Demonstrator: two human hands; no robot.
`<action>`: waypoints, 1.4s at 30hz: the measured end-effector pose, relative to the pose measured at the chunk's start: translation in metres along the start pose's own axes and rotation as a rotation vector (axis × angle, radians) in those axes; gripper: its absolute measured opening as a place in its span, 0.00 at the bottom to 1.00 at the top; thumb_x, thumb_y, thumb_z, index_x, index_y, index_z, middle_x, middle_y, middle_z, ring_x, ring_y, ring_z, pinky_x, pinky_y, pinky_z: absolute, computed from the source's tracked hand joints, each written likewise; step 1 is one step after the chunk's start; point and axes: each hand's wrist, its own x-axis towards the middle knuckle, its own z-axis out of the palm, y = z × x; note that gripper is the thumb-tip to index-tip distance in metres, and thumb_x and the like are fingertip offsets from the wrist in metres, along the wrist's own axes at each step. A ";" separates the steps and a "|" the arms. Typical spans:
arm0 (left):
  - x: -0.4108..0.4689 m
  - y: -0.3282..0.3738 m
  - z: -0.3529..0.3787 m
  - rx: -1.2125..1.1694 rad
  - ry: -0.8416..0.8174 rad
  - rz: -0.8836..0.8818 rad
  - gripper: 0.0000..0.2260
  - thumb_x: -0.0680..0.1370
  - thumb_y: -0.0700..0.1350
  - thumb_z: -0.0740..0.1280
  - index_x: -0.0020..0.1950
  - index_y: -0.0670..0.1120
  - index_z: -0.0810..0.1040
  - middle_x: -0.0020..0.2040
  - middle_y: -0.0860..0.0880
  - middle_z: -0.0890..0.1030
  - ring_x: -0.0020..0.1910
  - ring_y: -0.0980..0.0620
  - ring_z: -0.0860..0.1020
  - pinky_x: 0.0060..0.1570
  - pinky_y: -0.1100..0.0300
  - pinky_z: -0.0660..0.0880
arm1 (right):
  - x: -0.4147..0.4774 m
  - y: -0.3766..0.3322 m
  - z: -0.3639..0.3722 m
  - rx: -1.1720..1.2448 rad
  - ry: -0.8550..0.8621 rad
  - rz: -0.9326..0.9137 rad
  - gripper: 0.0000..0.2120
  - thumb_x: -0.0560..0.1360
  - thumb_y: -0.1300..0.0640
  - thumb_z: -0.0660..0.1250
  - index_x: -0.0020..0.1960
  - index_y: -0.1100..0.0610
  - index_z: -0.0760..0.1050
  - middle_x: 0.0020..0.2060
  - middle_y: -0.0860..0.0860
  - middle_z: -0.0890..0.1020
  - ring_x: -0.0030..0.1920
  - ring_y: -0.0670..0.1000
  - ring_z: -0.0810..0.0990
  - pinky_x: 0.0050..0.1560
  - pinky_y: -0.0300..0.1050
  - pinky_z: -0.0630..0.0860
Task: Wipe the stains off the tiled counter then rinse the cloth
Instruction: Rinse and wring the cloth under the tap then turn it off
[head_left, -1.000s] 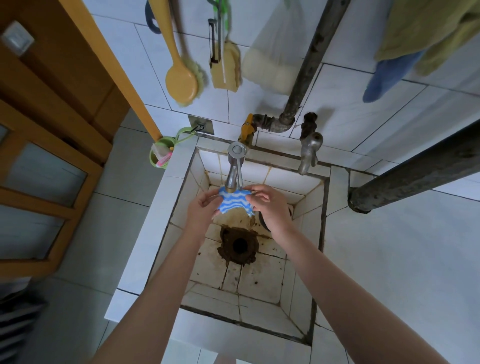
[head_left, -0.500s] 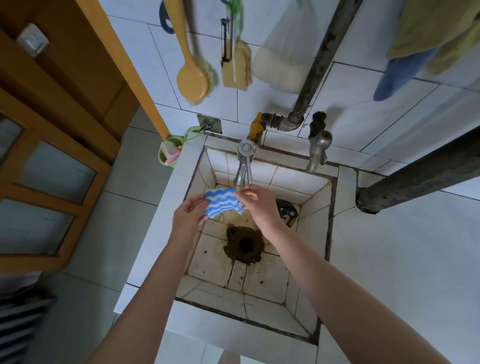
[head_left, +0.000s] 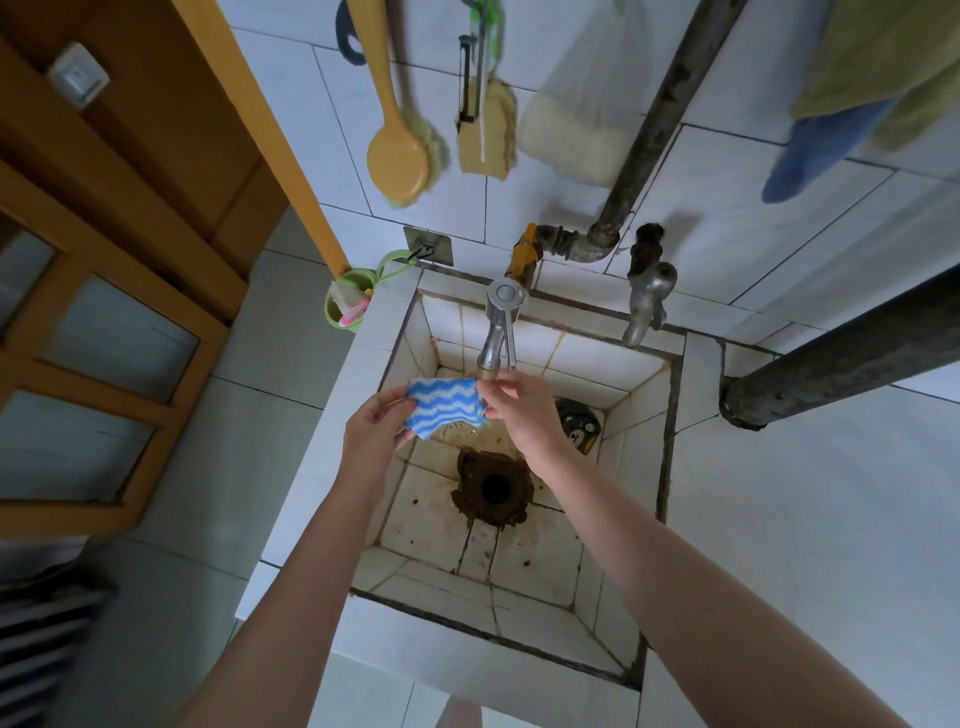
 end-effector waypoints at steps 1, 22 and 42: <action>0.000 -0.001 0.000 0.003 0.000 -0.002 0.06 0.77 0.38 0.64 0.52 0.46 0.77 0.54 0.45 0.80 0.52 0.49 0.80 0.48 0.64 0.78 | 0.000 0.002 -0.001 0.017 -0.009 0.013 0.11 0.76 0.60 0.65 0.56 0.65 0.77 0.50 0.56 0.82 0.49 0.51 0.80 0.46 0.38 0.79; 0.003 0.005 0.045 0.045 -0.120 -0.124 0.13 0.77 0.43 0.66 0.60 0.39 0.77 0.54 0.40 0.81 0.52 0.46 0.81 0.47 0.61 0.80 | -0.006 0.004 -0.002 -0.095 -0.094 -0.029 0.10 0.74 0.67 0.65 0.54 0.63 0.80 0.49 0.57 0.83 0.46 0.49 0.83 0.50 0.39 0.80; -0.004 0.017 0.021 0.214 -0.208 -0.055 0.07 0.79 0.42 0.61 0.48 0.50 0.78 0.44 0.51 0.80 0.44 0.56 0.78 0.41 0.67 0.75 | 0.016 0.000 -0.015 -0.111 -0.199 0.130 0.03 0.76 0.56 0.66 0.48 0.54 0.78 0.54 0.54 0.80 0.59 0.53 0.75 0.64 0.49 0.66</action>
